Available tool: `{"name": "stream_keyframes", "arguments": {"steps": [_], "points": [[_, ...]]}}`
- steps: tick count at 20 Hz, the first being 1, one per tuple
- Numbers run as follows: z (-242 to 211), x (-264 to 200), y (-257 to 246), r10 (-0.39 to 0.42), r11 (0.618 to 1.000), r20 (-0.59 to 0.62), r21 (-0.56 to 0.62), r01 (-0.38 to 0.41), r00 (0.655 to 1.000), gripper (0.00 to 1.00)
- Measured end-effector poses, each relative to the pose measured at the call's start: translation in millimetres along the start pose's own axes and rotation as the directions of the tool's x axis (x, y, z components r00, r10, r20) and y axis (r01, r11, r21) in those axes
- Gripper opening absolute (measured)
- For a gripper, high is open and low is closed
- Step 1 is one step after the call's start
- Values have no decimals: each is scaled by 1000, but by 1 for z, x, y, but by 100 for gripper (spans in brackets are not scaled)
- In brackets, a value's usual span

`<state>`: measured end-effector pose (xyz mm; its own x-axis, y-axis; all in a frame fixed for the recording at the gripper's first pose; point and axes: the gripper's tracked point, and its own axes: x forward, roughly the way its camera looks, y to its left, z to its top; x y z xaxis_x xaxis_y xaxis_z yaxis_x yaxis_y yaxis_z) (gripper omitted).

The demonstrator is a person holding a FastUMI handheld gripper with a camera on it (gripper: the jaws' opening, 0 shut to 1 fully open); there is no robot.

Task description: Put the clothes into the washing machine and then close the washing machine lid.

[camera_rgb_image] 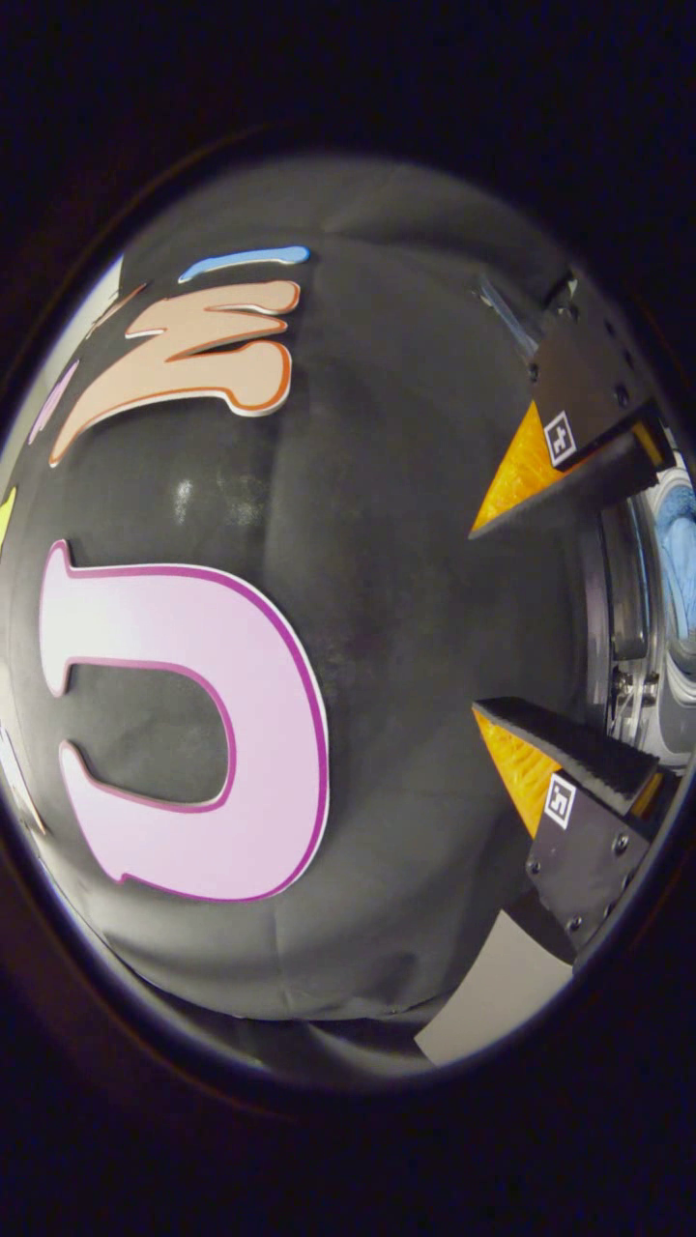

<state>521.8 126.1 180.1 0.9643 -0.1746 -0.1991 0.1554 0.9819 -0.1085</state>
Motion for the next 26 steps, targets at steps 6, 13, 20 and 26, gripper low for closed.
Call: {"name": "stream_keyframes", "arguments": {"steps": [6,13,20,26], "points": [[0,1,-1,-4,1000,-8,-23,3,1000,99],[-4,1,0,9,1000,-55,-23,-10,998,99],[-3,1,1,37,999,-47,6,-37,998,99],[0,2,0,44,999,10,24,-44,999,99]]}}
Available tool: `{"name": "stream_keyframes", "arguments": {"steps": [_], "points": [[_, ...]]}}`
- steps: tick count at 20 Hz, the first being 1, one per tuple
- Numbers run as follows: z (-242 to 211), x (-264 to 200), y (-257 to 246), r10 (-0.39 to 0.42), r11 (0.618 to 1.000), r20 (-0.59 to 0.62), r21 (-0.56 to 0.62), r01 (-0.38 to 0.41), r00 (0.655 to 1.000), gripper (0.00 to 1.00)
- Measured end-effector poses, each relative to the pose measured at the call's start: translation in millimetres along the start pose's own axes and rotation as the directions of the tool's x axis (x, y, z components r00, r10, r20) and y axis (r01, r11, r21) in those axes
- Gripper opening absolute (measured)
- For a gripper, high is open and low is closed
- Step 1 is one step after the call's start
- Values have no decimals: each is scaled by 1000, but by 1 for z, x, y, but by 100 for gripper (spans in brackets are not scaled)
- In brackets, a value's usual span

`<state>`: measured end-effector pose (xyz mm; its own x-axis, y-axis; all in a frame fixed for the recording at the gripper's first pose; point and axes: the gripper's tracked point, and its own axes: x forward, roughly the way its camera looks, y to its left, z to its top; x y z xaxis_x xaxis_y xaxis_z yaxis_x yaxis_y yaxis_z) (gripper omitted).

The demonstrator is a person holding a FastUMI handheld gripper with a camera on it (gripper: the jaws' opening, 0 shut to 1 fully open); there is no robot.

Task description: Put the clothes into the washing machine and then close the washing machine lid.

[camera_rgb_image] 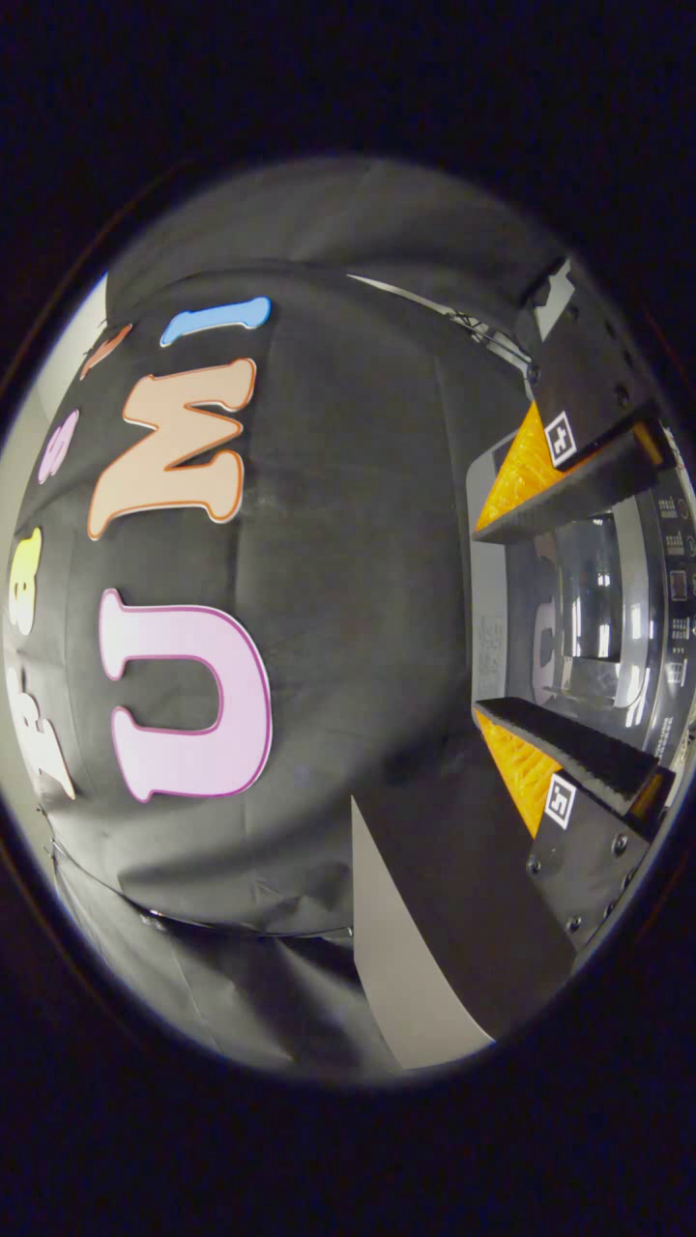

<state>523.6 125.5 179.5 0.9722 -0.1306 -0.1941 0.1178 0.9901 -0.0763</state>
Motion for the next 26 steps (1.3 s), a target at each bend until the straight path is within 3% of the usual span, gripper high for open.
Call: {"name": "stream_keyframes", "arguments": {"steps": [10,17,20,26], "points": [[17,5,-3,-4,1000,216,22,0,976,99],[17,2,-13,-14,1000,284,7,12,959,99],[-8,-7,-26,-28,999,277,-10,32,961,99],[-65,-39,-44,1,999,316,33,-12,949,99]]}}
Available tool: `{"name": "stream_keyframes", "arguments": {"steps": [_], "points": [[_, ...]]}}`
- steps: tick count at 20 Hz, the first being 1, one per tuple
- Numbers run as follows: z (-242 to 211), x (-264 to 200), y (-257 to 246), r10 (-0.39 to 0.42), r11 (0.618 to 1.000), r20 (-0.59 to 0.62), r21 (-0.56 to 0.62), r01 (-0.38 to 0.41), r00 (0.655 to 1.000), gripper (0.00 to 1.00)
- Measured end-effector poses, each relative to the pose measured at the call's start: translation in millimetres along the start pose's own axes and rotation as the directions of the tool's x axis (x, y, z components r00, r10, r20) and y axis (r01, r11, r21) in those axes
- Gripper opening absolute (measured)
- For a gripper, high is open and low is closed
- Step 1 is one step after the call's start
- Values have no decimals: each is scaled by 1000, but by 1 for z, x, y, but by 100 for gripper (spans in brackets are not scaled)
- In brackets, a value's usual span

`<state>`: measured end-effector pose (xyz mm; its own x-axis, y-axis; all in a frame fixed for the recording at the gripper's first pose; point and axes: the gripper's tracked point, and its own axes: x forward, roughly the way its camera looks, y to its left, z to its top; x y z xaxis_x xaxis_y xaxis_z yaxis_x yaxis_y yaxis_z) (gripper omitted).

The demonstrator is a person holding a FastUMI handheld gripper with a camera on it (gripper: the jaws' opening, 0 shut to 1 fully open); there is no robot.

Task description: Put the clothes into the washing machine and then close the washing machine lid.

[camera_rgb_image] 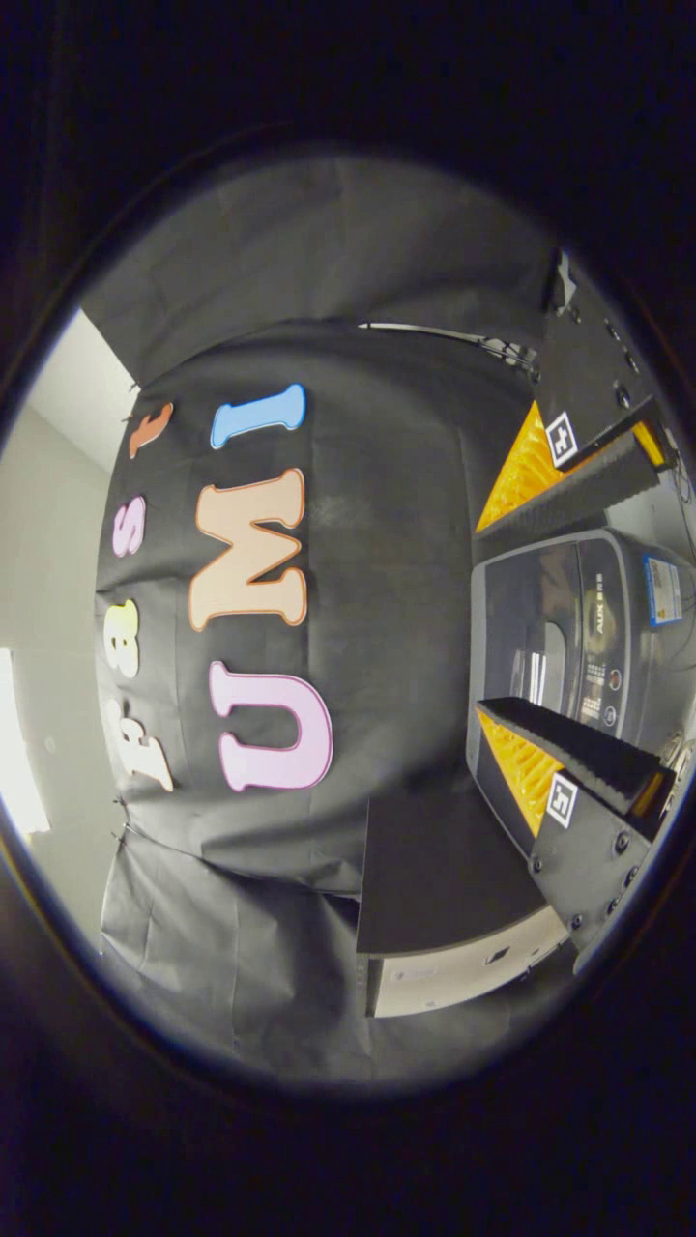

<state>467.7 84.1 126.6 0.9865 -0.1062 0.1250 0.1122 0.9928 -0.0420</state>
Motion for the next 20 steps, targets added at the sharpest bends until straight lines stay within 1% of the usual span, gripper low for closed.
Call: {"name": "stream_keyframes", "arguments": {"steps": [2,5,8,12,16,17,20], "points": [[-18,-10,-1,2,1000,-25,-10,-2,1000,99],[-43,-29,2,22,1000,-58,12,-21,998,99],[-66,-40,3,25,999,-76,35,-22,997,99],[-93,-52,0,15,1000,-113,14,-14,993,99],[-102,-61,0,12,1000,-137,22,-9,990,99],[-110,-63,0,9,1000,-152,14,-7,988,98],[-123,-71,7,29,1000,-191,2,-29,981,97]]}}
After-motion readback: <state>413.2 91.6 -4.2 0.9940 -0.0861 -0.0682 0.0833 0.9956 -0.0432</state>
